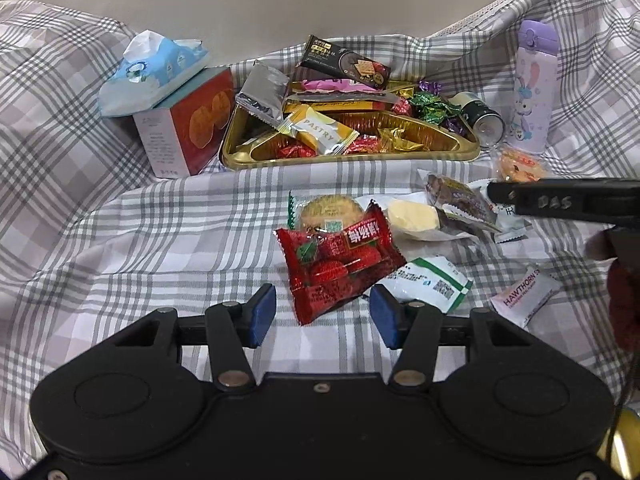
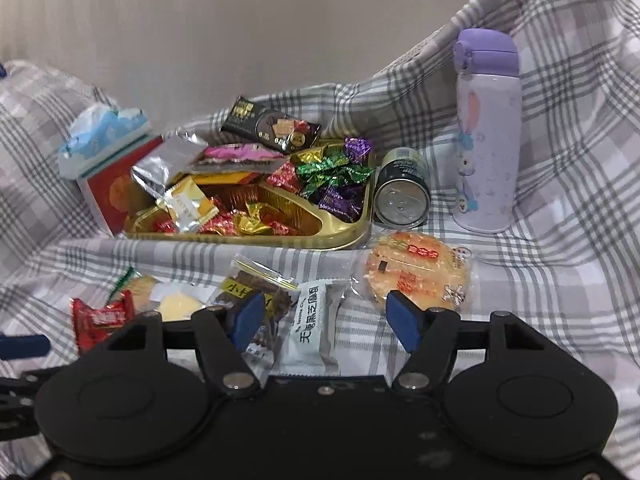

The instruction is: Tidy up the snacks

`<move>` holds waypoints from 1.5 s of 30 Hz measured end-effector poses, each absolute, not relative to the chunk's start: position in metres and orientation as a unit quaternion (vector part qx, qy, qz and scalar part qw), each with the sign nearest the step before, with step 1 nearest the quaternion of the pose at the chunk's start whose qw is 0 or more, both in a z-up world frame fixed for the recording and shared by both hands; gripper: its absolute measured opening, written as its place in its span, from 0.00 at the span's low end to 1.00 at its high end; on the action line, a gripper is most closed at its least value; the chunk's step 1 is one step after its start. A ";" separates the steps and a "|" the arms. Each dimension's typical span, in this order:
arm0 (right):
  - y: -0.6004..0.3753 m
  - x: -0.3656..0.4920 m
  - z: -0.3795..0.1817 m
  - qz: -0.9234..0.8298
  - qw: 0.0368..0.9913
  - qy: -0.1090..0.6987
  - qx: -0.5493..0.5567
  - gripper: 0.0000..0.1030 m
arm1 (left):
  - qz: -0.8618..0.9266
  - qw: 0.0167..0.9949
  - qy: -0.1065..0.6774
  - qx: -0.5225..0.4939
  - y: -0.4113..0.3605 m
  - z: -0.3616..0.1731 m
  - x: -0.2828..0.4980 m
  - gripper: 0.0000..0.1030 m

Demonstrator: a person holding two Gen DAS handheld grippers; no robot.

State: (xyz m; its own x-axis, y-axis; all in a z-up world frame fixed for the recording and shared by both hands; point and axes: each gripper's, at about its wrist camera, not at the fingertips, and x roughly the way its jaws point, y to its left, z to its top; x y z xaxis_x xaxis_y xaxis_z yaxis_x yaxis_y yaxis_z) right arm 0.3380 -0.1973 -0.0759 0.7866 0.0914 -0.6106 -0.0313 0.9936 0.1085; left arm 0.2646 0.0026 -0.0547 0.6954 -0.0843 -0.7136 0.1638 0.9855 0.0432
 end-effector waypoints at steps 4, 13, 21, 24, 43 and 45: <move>-0.193 0.350 -0.088 0.037 0.936 0.349 0.036 0.56 | -0.067 0.919 0.384 0.058 0.002 -0.056 0.267 0.57; -0.187 0.356 -0.107 0.027 0.935 0.352 0.019 0.35 | -0.068 0.924 0.373 0.058 0.004 -0.057 0.271 0.57; -0.194 0.357 -0.113 0.040 0.943 0.329 0.029 0.35 | -0.066 0.929 0.362 0.046 0.005 -0.050 0.277 0.57; -0.199 0.356 -0.113 0.043 0.943 0.327 0.045 0.35 | -0.067 0.931 0.353 0.054 0.003 -0.049 0.279 0.57; -0.195 0.357 -0.112 0.045 0.943 0.329 0.033 0.39 | -0.150 0.921 0.337 0.127 -0.038 -0.041 0.258 0.58; -0.195 0.357 -0.112 0.045 0.943 0.329 0.034 0.39 | -0.161 0.916 0.342 0.133 -0.047 -0.046 0.256 0.58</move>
State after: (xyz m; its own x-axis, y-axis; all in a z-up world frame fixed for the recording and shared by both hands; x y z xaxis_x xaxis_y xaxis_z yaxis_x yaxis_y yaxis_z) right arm 0.3574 -0.1951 -0.1123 0.7796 0.1077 -0.6170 -0.0626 0.9936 0.0943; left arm 0.2562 -0.0467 -0.0461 0.7140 -0.2034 -0.6699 0.3852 0.9132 0.1333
